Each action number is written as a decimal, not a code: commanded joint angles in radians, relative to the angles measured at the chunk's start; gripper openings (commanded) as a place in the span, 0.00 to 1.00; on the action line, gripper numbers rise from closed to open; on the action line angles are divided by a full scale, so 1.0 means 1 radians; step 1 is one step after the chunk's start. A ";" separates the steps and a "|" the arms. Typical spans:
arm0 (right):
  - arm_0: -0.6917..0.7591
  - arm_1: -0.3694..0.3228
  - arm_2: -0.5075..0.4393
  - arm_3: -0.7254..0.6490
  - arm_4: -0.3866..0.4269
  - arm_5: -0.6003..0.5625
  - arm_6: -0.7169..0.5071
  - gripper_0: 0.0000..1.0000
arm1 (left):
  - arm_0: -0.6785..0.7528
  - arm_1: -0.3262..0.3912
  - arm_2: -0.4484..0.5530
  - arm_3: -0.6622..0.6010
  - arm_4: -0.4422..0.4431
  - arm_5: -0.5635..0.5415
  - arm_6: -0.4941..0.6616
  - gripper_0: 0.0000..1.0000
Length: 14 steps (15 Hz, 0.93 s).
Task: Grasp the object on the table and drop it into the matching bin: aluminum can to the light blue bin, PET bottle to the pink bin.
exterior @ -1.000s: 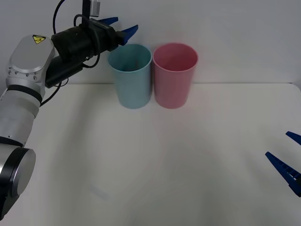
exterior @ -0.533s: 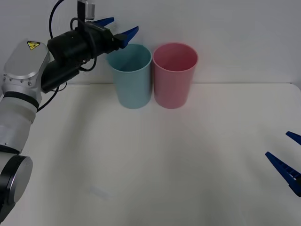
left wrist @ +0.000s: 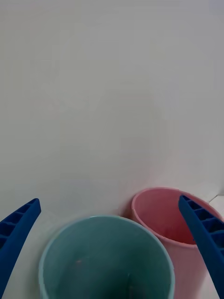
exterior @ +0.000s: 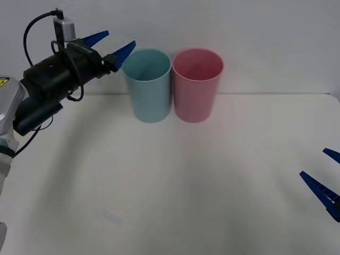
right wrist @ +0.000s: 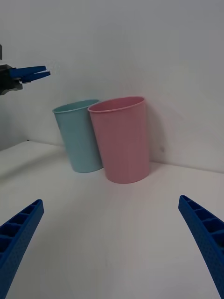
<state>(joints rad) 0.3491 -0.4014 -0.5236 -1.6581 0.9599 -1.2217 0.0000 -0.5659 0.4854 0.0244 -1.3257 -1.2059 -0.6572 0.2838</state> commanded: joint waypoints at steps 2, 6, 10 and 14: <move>0.000 0.000 0.000 0.000 0.000 0.000 0.000 1.00 | 0.164 0.013 0.091 -0.145 0.031 -0.056 -0.025 1.00; 0.000 0.000 0.000 0.000 0.000 0.000 0.000 1.00 | 0.337 0.013 0.201 -0.268 0.060 -0.140 -0.054 1.00; 0.000 0.000 0.000 0.000 0.000 0.000 0.000 1.00 | 0.472 0.012 0.344 -0.325 0.086 -0.305 -0.078 1.00; 0.000 0.000 0.000 0.000 0.000 0.000 0.000 1.00 | 0.567 0.013 0.508 -0.325 0.085 -0.519 -0.106 1.00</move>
<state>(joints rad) 0.3491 -0.4014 -0.5236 -1.6581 0.9599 -1.2217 0.0000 -0.0173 0.4984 0.5018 -1.6508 -1.1200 -1.1348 0.1836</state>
